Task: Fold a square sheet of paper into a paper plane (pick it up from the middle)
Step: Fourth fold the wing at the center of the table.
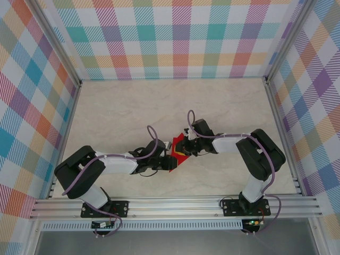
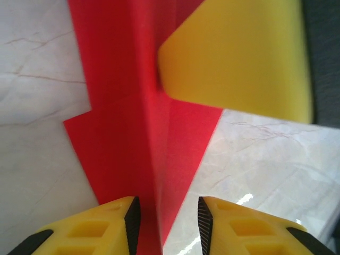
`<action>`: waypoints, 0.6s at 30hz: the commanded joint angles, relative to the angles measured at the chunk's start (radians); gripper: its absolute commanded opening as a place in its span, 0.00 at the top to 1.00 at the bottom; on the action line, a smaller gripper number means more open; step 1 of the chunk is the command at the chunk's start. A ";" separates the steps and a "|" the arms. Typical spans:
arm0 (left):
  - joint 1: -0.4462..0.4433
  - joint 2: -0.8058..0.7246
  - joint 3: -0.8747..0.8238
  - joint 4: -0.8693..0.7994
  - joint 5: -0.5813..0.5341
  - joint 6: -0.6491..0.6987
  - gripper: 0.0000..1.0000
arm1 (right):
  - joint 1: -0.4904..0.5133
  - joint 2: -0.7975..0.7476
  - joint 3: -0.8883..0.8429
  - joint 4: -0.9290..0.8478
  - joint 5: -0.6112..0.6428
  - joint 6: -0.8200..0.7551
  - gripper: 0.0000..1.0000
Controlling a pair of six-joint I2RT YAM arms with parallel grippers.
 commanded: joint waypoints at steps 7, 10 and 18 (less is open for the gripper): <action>-0.091 0.019 0.077 -0.177 -0.218 0.068 0.69 | 0.006 -0.001 0.027 0.011 -0.008 0.008 0.87; -0.105 0.028 0.087 -0.189 -0.245 0.067 0.74 | 0.006 -0.003 0.027 0.012 -0.006 0.010 0.87; -0.120 0.016 0.092 -0.203 -0.274 0.075 0.90 | 0.006 -0.010 0.024 0.005 -0.001 0.008 0.87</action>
